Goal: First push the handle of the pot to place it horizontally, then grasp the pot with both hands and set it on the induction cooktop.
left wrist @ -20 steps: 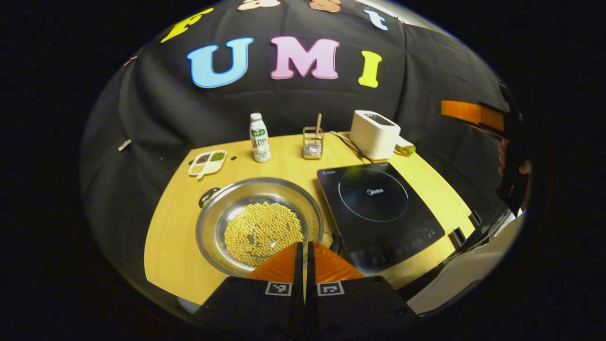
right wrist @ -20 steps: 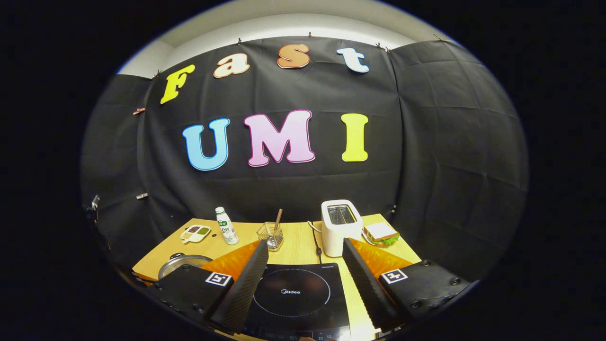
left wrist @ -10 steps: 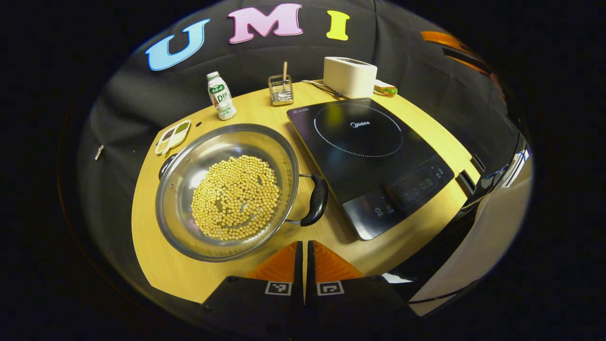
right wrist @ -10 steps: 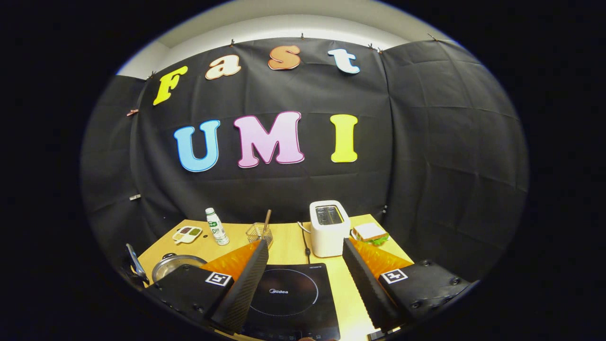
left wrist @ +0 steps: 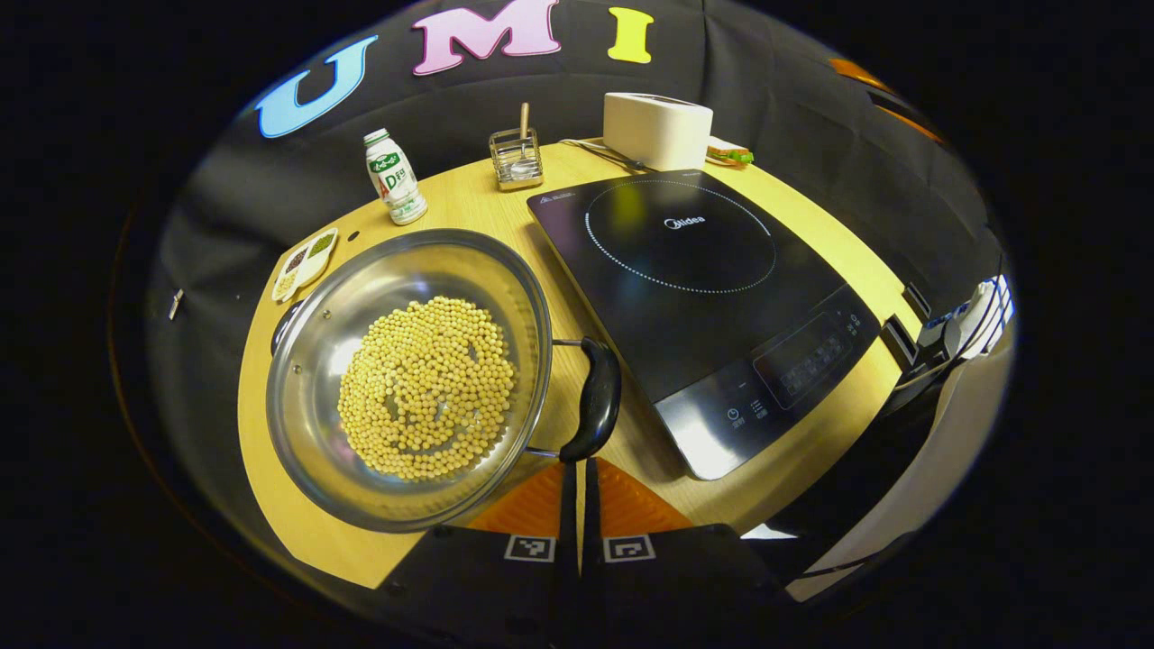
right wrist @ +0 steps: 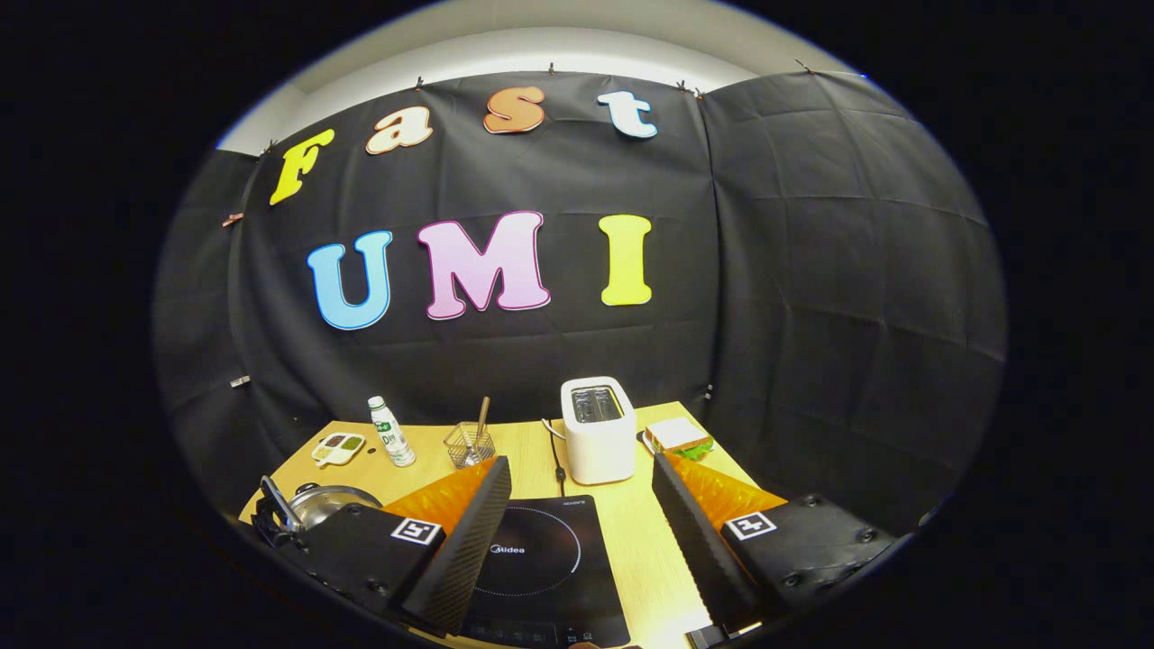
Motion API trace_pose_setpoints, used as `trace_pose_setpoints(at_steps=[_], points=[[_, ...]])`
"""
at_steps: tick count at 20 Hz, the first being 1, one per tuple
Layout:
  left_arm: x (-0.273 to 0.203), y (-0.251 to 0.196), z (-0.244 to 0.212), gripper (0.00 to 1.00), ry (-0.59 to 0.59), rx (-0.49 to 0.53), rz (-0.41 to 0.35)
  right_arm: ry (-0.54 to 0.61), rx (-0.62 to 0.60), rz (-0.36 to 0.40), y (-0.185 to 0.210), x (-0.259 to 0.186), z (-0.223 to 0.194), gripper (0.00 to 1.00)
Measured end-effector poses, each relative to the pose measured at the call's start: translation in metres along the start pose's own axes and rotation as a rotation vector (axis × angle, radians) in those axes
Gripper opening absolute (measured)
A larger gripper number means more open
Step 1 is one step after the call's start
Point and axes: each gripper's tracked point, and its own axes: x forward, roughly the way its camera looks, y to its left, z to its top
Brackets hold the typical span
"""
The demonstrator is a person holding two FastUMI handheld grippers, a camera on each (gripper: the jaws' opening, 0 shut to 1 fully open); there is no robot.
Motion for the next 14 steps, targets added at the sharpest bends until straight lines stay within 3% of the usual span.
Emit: trace_pose_setpoints(at_steps=[14], points=[[0.02, -0.008, 0.037, 0.04, -0.036, -0.098, -0.012, -0.005, 0.014, -0.026, -0.008, -0.003, -0.001, 0.98]])
